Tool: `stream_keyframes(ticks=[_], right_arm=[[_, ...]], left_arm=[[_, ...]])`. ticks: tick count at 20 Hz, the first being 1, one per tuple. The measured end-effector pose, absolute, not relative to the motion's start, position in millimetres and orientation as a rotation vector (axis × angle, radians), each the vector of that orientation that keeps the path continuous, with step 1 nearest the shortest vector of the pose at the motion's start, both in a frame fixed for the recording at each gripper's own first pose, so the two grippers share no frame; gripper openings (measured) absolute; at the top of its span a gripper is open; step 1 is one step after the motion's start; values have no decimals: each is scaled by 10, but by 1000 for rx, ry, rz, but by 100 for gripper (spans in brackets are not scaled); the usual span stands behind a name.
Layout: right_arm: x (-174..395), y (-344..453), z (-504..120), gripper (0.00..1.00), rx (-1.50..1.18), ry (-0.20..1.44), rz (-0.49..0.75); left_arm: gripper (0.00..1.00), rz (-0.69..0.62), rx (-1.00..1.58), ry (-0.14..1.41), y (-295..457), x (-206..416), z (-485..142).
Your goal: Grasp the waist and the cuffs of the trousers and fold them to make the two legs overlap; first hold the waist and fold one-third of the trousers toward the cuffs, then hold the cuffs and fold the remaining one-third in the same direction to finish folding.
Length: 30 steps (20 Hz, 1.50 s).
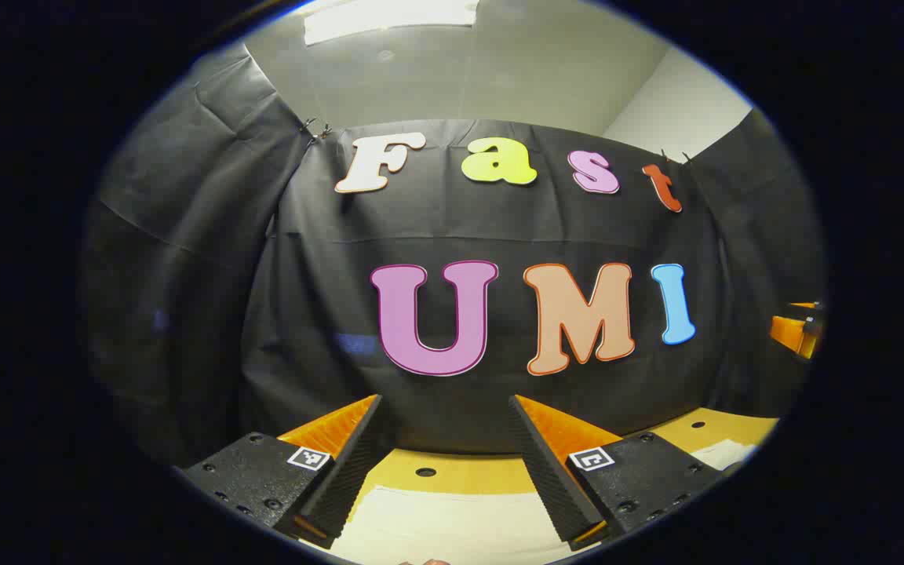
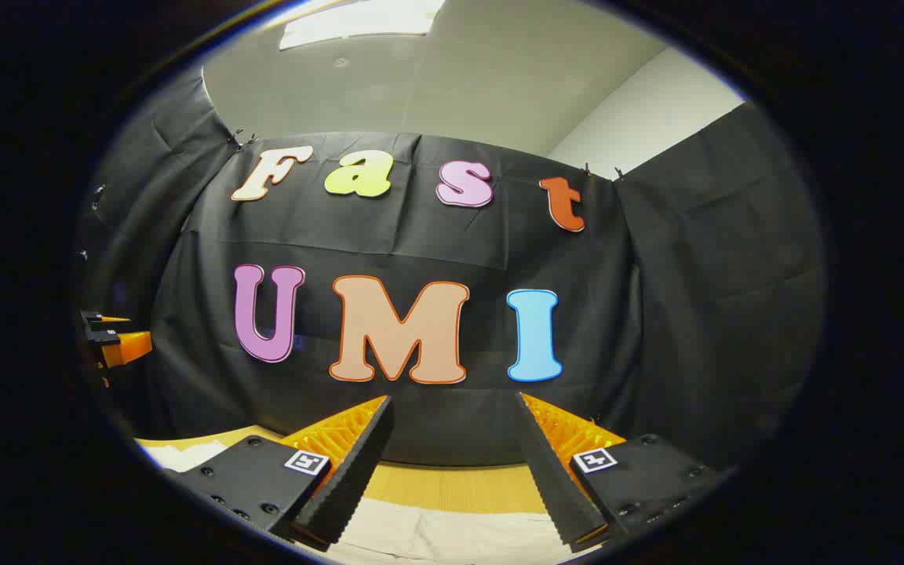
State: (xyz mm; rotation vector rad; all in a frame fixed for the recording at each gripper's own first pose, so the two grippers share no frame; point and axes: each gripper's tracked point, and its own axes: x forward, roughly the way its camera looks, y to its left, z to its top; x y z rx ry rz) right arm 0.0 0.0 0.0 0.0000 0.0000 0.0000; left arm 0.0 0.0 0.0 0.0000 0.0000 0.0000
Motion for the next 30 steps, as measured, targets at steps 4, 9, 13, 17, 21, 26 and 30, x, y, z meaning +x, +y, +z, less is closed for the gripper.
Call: stream_keyframes(ticks=[4,9,13,17,21,26,30], right_arm=[[0,22,-98,96,10,19,11],[78,66,-115,98,21,24,19],[91,142,-209,97,35,46,35],[117,230,-231,97,25,51,54],[154,291,-257,97,32,53,67],[173,384,-370,97,22,70,83],[180,466,-424,97,22,82,108]], left_arm=[[94,6,19,2,48,-58,-24],[93,15,44,4,166,-54,-60],[94,30,60,10,277,-81,-120],[93,4,126,26,375,-144,-205],[92,-36,267,49,500,-228,-305],[96,-93,498,144,642,-550,-680],[95,-178,623,301,723,-1035,-1366]])
